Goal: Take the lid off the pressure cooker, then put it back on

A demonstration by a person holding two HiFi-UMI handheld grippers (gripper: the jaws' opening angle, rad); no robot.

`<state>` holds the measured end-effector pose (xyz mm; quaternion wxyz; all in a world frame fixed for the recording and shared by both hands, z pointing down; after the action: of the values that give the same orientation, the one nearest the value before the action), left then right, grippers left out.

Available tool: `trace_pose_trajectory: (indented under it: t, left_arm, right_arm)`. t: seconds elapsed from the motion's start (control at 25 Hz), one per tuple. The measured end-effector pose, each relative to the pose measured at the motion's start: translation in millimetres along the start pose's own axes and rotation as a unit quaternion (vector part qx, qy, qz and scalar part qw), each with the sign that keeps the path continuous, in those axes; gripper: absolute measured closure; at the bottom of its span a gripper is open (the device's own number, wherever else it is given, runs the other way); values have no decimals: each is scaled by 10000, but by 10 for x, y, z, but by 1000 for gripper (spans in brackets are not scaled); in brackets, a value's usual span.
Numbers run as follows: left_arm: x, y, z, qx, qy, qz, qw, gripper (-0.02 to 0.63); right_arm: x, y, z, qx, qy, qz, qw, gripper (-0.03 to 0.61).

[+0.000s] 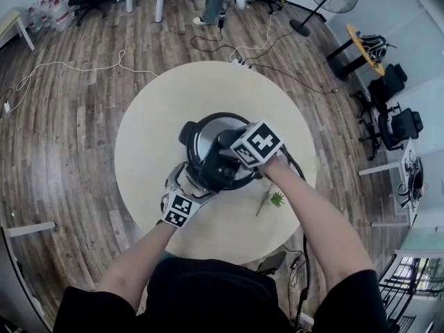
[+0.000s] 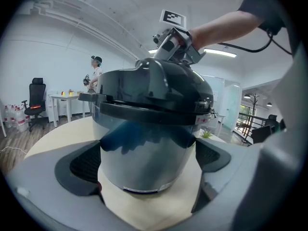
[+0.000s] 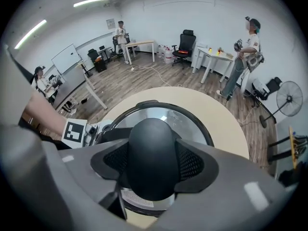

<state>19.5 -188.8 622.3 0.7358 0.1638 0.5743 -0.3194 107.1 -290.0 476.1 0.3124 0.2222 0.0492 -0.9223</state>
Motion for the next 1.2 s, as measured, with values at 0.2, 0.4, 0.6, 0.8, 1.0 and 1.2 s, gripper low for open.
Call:
trace_pose_trajectory:
  t: [0.2,0.4,0.6,0.8,1.0,1.2]
  left_arm:
    - [-28,5,2,12,5,-6,10000,23]
    - [-11,2,-3,16,2,15,10000,23]
    - [-48,4,8,8,-17,-18,10000,23]
    - [-51,1,17,-16,25,-2,10000,23]
    - [-31,6,7,1,40,-10,10000,23]
    - [-96,6,48,41,101,-28,9999,23]
  right_arm:
    - [-8,19,34,-403,3,853,9955,284]
    - [-7,57,26,-1002,27,2063,9733,281]
    - [-3,64,15,-997,-22,2082,9730,273]
    - [-58,43,4,-713,-276,1599,9842,280]
    - [-41,41,19,-650,-611,1487,9848,278]
    - [-34,52,17,-664,-551,1488,9851,293]
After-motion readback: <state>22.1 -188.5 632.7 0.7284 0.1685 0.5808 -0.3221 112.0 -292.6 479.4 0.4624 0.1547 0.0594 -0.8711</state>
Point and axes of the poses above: the fingertips, and each gripper's own axes: z forward along the fingers, y to its right, x out of its top, the point moved 5 cm from there along -z, backward along the fingers, and after that the axes turned 5 degrees about y, right-handed, at the moved point
